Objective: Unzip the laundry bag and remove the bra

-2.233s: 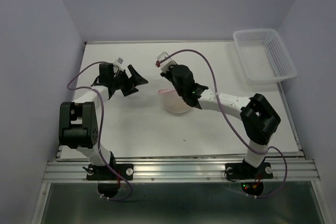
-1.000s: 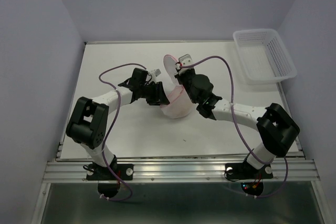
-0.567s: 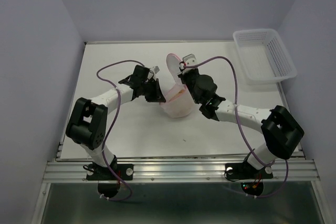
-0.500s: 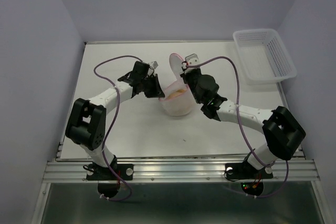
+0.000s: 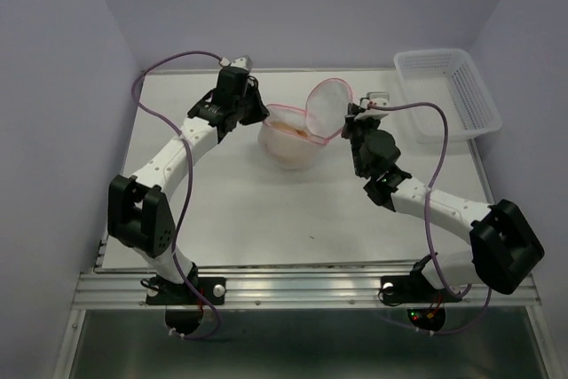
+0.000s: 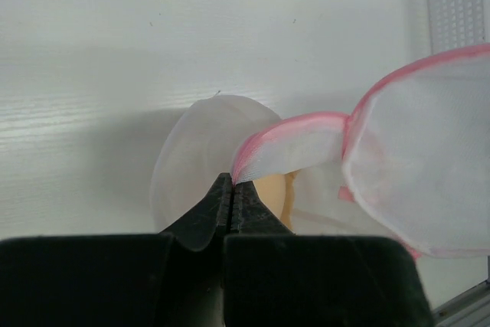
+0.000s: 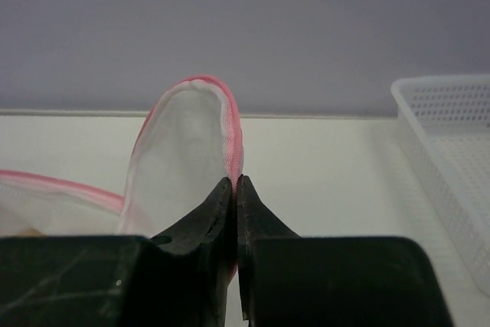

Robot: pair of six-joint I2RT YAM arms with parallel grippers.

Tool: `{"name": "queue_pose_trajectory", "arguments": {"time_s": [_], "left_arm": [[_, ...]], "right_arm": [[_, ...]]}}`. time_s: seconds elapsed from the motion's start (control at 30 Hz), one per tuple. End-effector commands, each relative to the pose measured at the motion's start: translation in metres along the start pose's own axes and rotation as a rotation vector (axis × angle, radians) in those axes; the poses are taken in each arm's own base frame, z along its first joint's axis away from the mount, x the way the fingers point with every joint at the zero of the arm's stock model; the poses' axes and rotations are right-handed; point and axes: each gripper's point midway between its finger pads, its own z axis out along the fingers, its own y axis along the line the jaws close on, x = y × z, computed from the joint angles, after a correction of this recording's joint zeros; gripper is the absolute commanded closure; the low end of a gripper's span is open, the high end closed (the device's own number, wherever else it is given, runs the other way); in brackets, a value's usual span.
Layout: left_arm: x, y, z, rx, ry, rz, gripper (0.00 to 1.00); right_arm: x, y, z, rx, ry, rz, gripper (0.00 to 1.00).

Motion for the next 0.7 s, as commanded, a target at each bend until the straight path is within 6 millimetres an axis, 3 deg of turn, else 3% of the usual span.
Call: {"name": "queue_pose_trajectory", "arguments": {"time_s": [0.0,0.13,0.27,0.43,0.5,0.6,0.63,0.67], "left_arm": [[-0.02,-0.003,-0.008,-0.016,-0.054,0.013,1.0],[-0.004,-0.002,0.002,0.004,-0.001,0.023,1.0],[0.009,-0.003,0.007,0.03,0.039,0.024,1.0],[0.011,-0.011,0.0,0.09,0.024,0.024,1.0],[0.006,-0.019,-0.003,0.129,0.003,0.039,1.0],[0.006,-0.023,-0.002,0.147,0.002,0.059,1.0],[0.006,-0.025,-0.001,0.155,0.003,0.068,1.0],[0.007,-0.026,0.0,0.162,0.007,0.075,1.0]], "right_arm": [[-0.006,-0.037,-0.002,0.178,-0.023,0.268,0.89],[0.041,-0.068,-0.011,0.351,0.081,0.453,0.84],[0.074,-0.084,-0.022,0.48,0.133,0.586,0.8],[0.085,-0.081,-0.023,0.486,0.189,0.557,0.67],[0.082,-0.064,-0.014,0.402,0.236,0.517,0.35],[0.077,-0.036,-0.004,0.229,0.301,0.433,0.2],[0.071,-0.02,0.0,0.14,0.317,0.426,0.08],[0.069,-0.011,0.001,0.088,0.329,0.418,0.02]]}}
